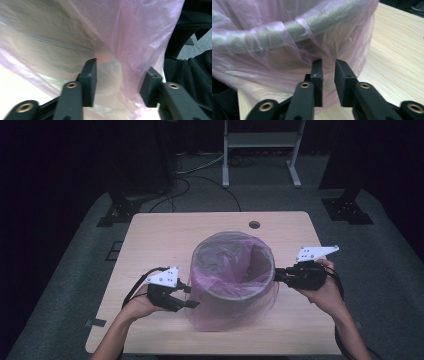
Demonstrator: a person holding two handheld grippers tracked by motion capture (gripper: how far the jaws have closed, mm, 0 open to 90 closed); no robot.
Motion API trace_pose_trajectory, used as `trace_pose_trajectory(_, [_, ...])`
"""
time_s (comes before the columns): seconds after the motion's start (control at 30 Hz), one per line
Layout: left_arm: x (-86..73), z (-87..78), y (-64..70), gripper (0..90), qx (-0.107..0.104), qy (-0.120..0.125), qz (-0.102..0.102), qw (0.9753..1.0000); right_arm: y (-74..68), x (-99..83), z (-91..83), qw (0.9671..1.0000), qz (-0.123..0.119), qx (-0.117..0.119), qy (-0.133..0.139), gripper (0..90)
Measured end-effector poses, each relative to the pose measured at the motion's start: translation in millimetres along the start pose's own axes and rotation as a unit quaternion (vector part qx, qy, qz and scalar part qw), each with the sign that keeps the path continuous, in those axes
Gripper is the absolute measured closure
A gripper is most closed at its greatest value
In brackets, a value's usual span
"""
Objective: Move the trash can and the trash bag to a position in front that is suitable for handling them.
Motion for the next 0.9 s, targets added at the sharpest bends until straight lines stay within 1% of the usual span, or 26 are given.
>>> trace_pose_trajectory(0.07, [3.3,-7.4,-2.4,46.0,0.01,-0.001,0.002,0.9999,-0.4,1.4,-1.9,1.0,-0.004,0.005,0.004,74.3])
trace_pose_trajectory(0.13, [6.1,-14.4,-4.3,41.7,0.016,0.007,0.002,0.9998,-0.7,3.4,-4.0,0.9999,-0.008,0.003,0.009,72.4])
trace_pose_trajectory(0.17, [7.7,-17.5,-5.2,41.3,0.019,0.012,0.001,0.9997,-0.8,4.4,-4.5,0.9999,-0.01,0.002,0.01,71.6])
trace_pose_trajectory(0.23, [10.4,-22.6,-6.5,40.1,0.019,0.017,0.008,0.9996,-0.6,6.2,-3.9,0.9999,-0.015,0.001,0.007,68.9])
trace_pose_trajectory(0.27, [11.6,-24.8,-7.2,41.0,0.02,0.019,0.011,0.9996,-0.1,7.2,-3.0,0.9997,-0.022,-0.003,0.008,67.5])
trace_pose_trajectory(0.33, [13.9,-28.0,-8.5,48.8,0.024,0.021,0.019,0.9993,2.0,9.8,-1.4,0.9996,-0.026,-0.009,0.005,67.6])
trace_pose_trajectory(0.37, [14.4,-28.5,-9.2,56.3,0.029,0.021,0.022,0.9991,3.9,11.5,-0.8,0.9996,-0.027,-0.012,0.005,67.7])
trace_pose_trajectory(0.47, [14.8,-28.7,-14.6,73.3,0.043,0.024,0.011,0.9987,8.0,15.3,1.0,0.9996,-0.022,-0.017,0.004,71.5])
trace_pose_trajectory(0.5, [14.2,-28.0,-17.2,77.3,0.049,0.023,0.007,0.9985,9.3,17.0,1.9,0.9996,-0.019,-0.019,0.005,73.4])
trace_pose_trajectory(0.53, [13.1,-27.1,-20.1,81.1,0.055,0.024,-0.002,0.9982,10.5,18.7,2.7,0.9997,-0.017,-0.02,0.004,75.1])
trace_pose_trajectory(0.57, [10.8,-25.9,-24.8,83.5,0.062,0.025,-0.014,0.9977,11.6,20.2,3.8,0.9996,-0.016,-0.022,0.003,76.7])
trace_pose_trajectory(0.6, [9.0,-24.6,-27.5,85.8,0.065,0.026,-0.023,0.9973,12.9,21.9,5.5,0.9997,-0.01,-0.023,0.002,80.6])
trace_pose_trajectory(0.67, [3.1,-19.9,-33.7,86.6,0.065,0.027,-0.046,0.9964,14.6,23.5,9.4,0.9998,-0.003,-0.02,0.0,83.5])
trace_pose_trajectory(0.7, [-0.6,-16.4,-36.2,87.3,0.066,0.024,-0.053,0.9961,15.1,23.8,11.8,0.9998,-0.001,-0.021,-0.004,85.8])
trace_pose_trajectory(0.73, [-2.8,-14.0,-37.0,87.6,0.064,0.025,-0.059,0.9959,15.6,23.5,15.3,0.9998,0.002,-0.016,-0.008,87.1])
trace_pose_trajectory(0.8, [-8.0,-7.2,-37.1,88.2,0.056,0.024,-0.064,0.9961,15.7,22.1,20.0,0.9998,0.003,-0.018,-0.012,88.8])
trace_pose_trajectory(0.9, [-15.2,3.5,-33.2,89.3,0.042,0.012,-0.066,0.9969,16.5,18.2,25.9,0.9997,0.009,-0.012,-0.02,90.0])
Point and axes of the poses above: each handheld gripper's, and its own axes: z roughly forward along the jaws, x roughly out of its top, y roughly to its right, the point moved 2 cm from there along z, roughly forward along the jaws, and after that the axes turned 5 degrees about -x, right-handed, at the moved point
